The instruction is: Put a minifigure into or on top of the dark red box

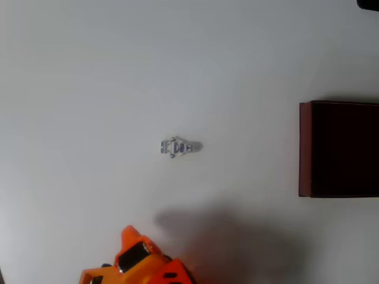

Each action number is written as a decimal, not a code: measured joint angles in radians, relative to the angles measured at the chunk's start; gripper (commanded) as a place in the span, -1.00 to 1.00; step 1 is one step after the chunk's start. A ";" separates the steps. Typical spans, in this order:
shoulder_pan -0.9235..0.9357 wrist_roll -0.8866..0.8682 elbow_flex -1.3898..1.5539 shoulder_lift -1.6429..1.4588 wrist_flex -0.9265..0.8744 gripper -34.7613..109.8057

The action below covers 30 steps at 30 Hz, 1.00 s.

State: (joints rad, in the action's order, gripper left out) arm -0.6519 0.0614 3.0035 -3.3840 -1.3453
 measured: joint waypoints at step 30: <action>0.040 -0.046 0.000 0.012 -0.002 -0.30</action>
State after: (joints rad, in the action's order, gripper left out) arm -0.6121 0.0153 3.0035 -3.3717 -1.3468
